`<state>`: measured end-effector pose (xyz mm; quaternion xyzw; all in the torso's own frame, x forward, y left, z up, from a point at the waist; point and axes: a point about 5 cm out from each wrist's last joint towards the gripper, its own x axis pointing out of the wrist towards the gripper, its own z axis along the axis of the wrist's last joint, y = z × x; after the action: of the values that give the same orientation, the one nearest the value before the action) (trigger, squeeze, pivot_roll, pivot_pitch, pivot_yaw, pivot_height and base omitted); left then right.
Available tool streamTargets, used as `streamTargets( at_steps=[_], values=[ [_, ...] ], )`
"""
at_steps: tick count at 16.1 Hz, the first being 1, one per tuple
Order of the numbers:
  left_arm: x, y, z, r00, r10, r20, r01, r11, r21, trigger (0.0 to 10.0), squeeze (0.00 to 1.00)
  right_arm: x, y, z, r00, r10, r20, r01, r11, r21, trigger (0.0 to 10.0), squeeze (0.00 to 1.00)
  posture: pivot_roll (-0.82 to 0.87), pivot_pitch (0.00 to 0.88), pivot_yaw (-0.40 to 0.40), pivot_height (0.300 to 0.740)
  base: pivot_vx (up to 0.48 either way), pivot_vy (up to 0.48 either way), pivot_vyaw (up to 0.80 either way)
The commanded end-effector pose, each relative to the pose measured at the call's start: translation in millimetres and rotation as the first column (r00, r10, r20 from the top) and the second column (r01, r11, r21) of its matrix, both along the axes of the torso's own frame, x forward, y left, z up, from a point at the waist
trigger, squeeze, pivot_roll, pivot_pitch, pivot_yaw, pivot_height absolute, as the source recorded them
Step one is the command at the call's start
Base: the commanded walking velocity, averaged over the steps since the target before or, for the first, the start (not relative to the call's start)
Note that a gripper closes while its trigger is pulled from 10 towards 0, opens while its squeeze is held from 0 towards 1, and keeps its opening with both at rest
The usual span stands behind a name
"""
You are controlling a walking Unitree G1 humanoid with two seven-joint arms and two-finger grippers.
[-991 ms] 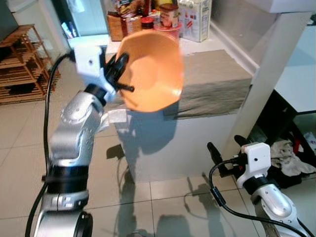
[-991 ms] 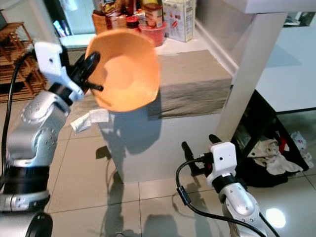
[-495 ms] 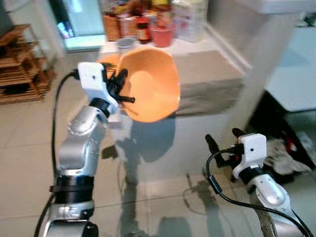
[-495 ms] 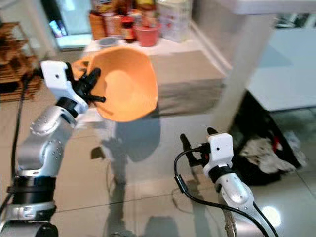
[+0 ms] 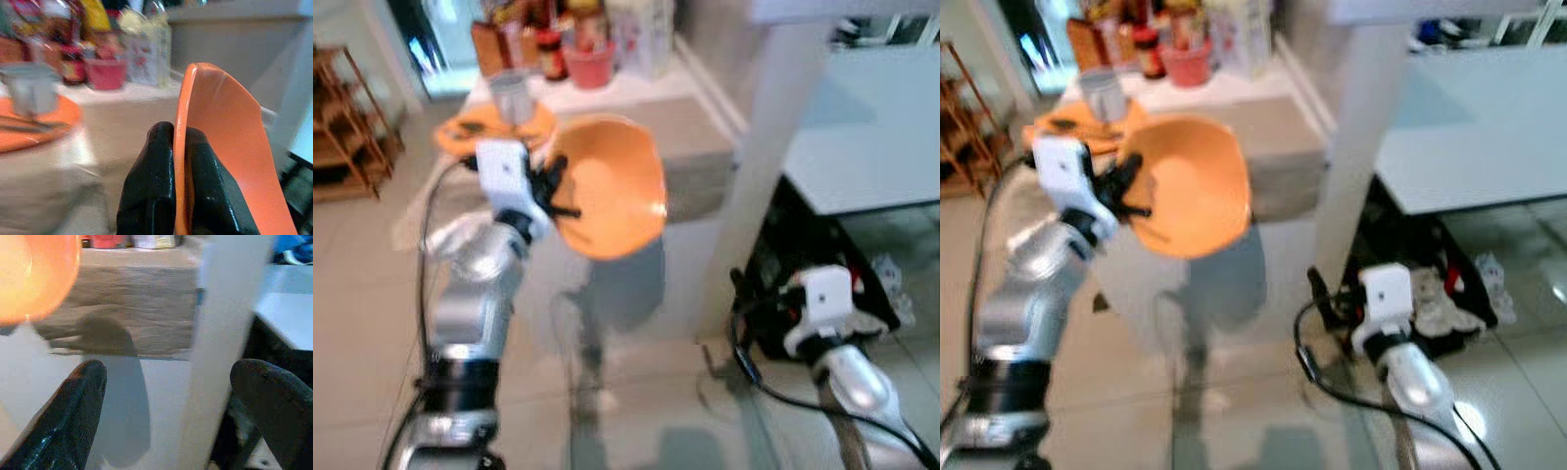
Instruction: Setting the table
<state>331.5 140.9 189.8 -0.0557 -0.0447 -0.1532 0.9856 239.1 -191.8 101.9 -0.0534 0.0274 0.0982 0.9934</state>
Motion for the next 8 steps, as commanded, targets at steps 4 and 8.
streamTargets(
  at_steps=[4,8],
  values=[
    [-16.0,6.6,-31,0.958,-0.178,-0.225,0.167,0.984,-0.066,0.0,0.0,-7.3,12.7,19,0.986,0.164,0.027,-0.165,0.986,0.039,10.0,0.0,-0.02,0.0,0.065,0.74,0.0,0.0,0.0],
    [-14.8,14.7,-30,0.941,-0.234,-0.245,0.232,0.972,-0.038,0.0,0.0,-22.4,3.3,23,0.919,0.388,-0.073,-0.383,0.921,0.068,10.0,0.0,-0.02,0.0,0.067,0.74,0.0,0.0,0.0]
  ],
)
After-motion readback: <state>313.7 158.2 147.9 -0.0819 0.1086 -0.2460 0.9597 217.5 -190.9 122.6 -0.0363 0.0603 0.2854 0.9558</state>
